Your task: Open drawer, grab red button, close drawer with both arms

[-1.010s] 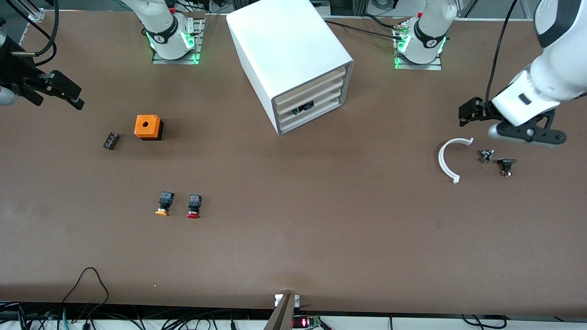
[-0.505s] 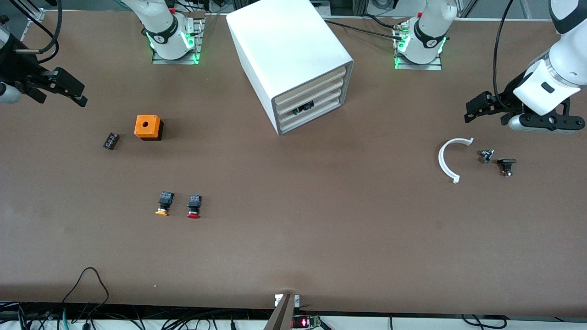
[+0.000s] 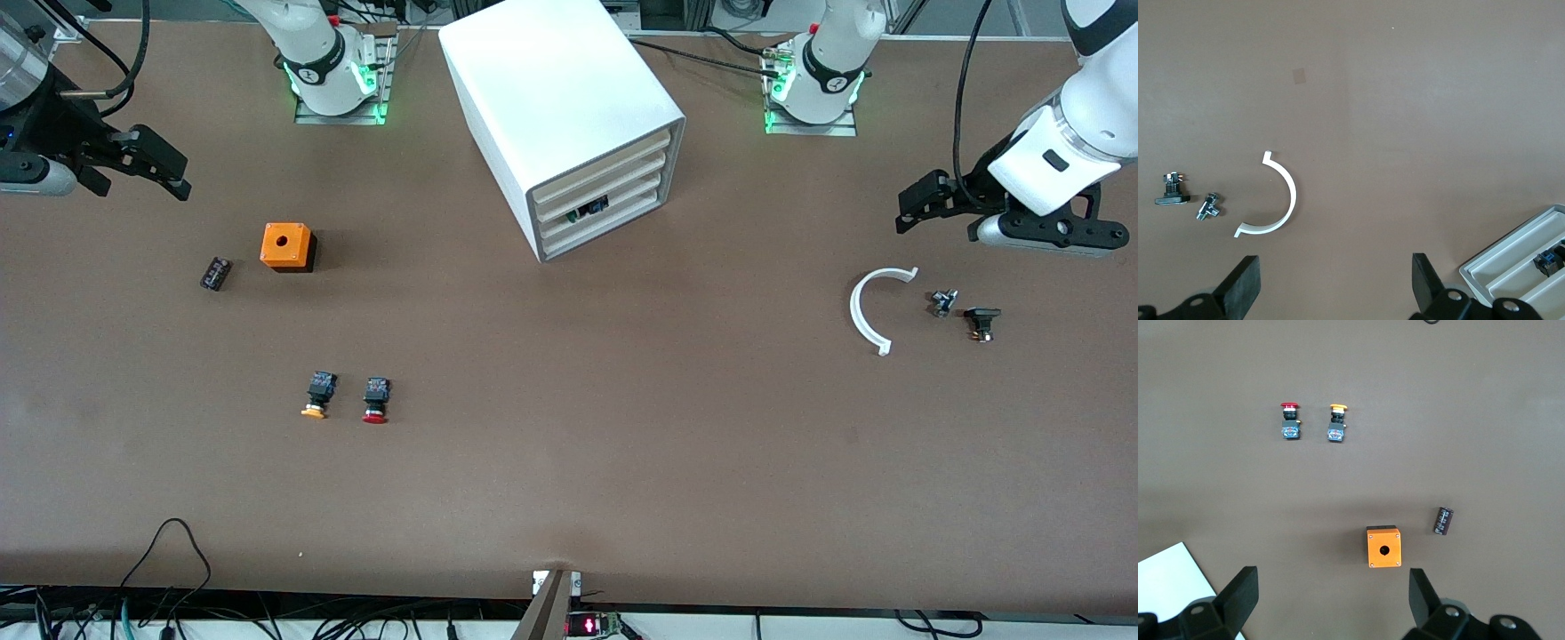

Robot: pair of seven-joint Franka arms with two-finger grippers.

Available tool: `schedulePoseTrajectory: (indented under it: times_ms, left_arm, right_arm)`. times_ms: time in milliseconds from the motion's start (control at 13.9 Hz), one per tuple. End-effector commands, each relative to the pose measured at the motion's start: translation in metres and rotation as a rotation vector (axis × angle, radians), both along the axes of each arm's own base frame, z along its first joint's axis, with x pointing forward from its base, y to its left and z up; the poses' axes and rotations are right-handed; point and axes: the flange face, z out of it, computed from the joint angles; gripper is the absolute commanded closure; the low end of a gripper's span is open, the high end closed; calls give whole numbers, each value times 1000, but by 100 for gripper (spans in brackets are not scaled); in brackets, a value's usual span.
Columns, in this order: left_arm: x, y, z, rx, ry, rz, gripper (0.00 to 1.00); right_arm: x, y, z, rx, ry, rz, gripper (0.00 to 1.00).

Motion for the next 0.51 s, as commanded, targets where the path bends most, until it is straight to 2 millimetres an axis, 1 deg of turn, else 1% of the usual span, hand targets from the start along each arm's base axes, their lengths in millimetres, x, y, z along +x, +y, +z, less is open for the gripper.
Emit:
schedulePoseTrajectory:
  times_ms: [0,72,216,289,361,433]
  left_arm:
    - [3,-2,5,7,1,-32,0]
    - [4,-3,8,17,-5,-36,0]
    - [6,-3,8,18,-12,-38,0]
    - [10,-3,6,17,-13,-37,0]
    - [16,-2,10,16,-23,-36,0]
    - [20,-2,9,15,-21,-37,0]
  right_arm:
    - [-1,-8,8,6,2,-17,0]
    - [1,-14,6,7,3,-33,0]
    - [1,-17,9,8,-3,-25,0]
    - [1,-17,12,8,-9,-26,0]
    - [1,-17,16,9,-13,-31,0]
    - [1,-17,16,9,-13,-28,0]
